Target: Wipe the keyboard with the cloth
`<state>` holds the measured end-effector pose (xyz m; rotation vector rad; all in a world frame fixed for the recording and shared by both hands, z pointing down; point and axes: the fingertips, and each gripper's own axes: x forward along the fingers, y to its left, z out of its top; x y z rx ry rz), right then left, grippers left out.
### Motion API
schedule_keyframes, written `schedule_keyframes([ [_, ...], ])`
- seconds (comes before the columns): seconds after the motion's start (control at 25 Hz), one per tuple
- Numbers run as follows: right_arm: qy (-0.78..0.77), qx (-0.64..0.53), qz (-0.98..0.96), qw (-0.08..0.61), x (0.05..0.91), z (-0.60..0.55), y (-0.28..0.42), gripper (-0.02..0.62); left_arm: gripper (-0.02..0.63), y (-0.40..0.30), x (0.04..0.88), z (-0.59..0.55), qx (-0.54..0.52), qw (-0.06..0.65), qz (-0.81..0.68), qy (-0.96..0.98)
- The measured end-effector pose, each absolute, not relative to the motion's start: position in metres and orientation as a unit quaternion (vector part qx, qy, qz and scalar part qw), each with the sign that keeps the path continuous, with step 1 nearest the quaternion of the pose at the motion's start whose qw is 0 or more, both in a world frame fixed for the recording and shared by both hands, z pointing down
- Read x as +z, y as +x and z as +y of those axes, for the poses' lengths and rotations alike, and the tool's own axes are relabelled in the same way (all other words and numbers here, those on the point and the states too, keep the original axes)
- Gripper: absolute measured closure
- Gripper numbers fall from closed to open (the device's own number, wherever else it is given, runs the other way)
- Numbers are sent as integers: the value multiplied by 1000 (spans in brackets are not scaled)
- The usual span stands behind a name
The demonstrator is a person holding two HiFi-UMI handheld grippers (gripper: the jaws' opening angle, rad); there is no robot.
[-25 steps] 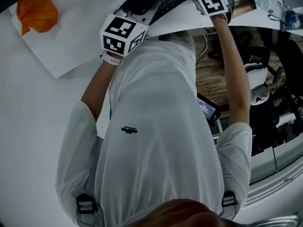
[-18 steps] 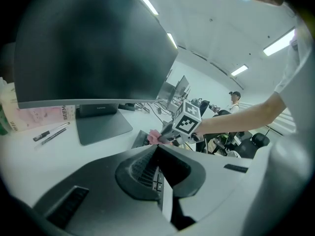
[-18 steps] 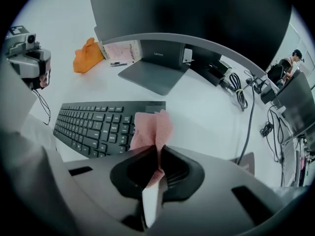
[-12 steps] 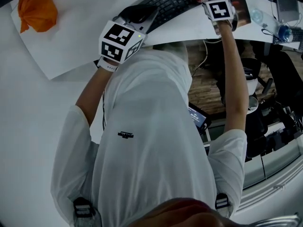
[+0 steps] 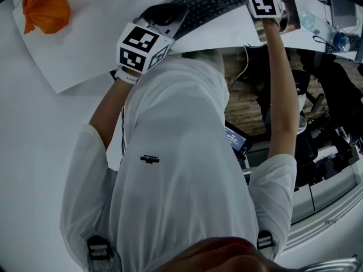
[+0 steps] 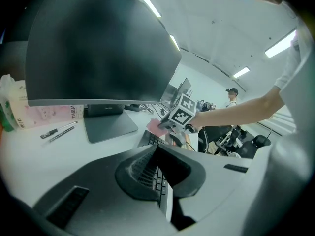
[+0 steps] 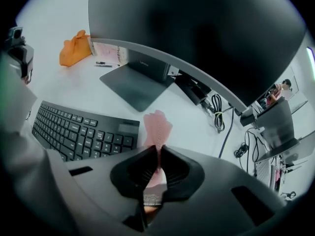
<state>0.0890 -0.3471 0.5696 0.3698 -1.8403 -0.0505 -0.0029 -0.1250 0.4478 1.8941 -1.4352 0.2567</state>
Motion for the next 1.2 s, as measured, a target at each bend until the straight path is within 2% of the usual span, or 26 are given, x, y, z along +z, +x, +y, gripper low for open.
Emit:
schedule_keyframes([
  [0.52, 118, -23, -772, 624, 584, -314, 69, 565, 586, -21, 443, -103, 87, 367, -577, 724],
  [1.2, 79, 11, -775, 627, 588, -268, 59, 565, 586, -32, 438, -83, 80, 360, -579, 727],
])
